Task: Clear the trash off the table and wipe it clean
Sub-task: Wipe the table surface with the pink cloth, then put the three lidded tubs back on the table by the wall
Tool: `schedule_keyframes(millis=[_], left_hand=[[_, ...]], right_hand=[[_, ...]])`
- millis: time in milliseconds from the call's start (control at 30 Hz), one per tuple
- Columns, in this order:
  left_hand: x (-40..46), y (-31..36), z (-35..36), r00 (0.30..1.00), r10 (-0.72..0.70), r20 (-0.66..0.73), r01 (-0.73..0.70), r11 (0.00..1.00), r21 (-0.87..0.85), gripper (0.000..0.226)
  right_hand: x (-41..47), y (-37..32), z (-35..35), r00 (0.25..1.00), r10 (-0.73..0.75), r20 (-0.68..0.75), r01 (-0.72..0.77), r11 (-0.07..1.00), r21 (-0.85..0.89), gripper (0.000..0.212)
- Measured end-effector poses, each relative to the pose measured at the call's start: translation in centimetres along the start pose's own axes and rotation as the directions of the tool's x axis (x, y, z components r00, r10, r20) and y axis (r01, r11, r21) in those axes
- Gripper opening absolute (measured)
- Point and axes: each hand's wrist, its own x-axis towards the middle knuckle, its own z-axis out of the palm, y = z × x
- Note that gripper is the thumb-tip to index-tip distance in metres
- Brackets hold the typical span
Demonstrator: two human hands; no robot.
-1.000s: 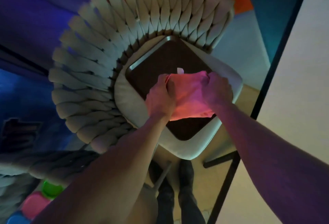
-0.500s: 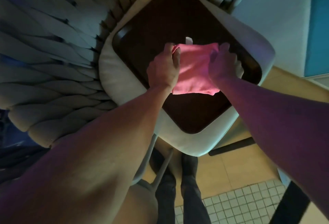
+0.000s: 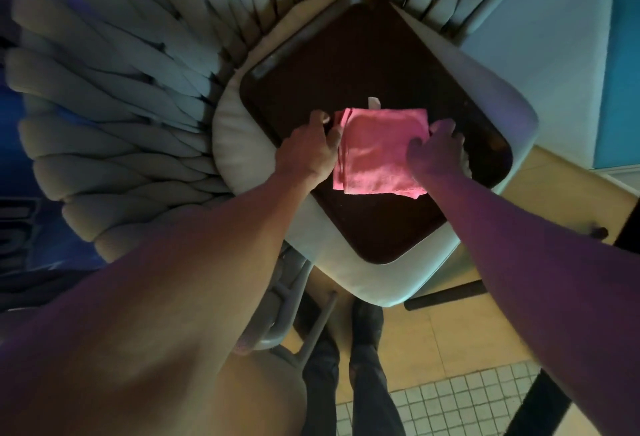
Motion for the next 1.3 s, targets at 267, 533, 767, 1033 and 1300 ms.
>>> schedule_keyframes(millis=[267,533,767,1033,1300], left_hand=[[-7.5,0.2,-3.9,0.999,0.04,-0.022,-0.041,0.997,-0.063,0.045],[-18.1,2.1,-8.9,0.967,0.098,-0.236,-0.145,0.971,-0.19,0.047],[-28.4,0.8,-12.3,0.914,0.101,-0.392,-0.195,0.958,-0.209,0.044],[-38.8,-6.9,-11.8,0.813,-0.091,-0.576,-0.123,0.938,-0.323,0.033],[-46.4,-19.5,-8.9,0.688,-0.377,-0.621,0.07,0.885,-0.459,0.028]], right_hand=[[-7.9,-1.6,-1.8,0.981,-0.175,0.079,0.173,0.984,0.039,0.061],[-17.5,-1.4,-6.8,0.89,-0.434,0.141,0.404,0.893,0.197,0.049],[-26.4,-0.7,-9.5,0.784,-0.594,0.178,0.526,0.789,0.318,0.044],[-36.7,-1.0,-5.3,0.584,-0.759,0.287,0.655,0.65,0.385,0.025],[-44.7,-2.8,3.5,0.447,-0.753,0.483,0.728,0.62,0.292,0.025]])
